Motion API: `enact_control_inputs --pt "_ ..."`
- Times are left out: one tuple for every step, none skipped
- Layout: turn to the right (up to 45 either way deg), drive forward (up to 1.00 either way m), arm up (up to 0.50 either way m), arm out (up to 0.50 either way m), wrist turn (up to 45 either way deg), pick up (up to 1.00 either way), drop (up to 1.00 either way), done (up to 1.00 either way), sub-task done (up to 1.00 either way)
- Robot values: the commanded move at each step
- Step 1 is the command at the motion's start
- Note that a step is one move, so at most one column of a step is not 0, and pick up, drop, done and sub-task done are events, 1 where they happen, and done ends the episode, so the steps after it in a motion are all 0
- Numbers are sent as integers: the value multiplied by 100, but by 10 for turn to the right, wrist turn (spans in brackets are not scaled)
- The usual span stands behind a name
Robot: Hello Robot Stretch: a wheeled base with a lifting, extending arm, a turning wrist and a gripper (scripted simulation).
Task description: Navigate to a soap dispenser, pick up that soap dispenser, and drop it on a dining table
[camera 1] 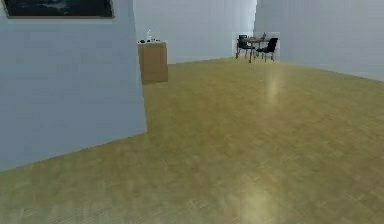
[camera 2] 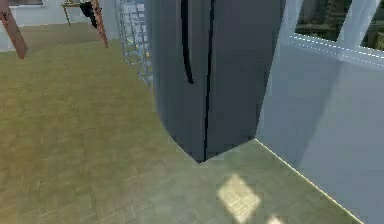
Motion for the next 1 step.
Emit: enact_control_inputs --pt "0 100 0 0 0 0 0 0 0"
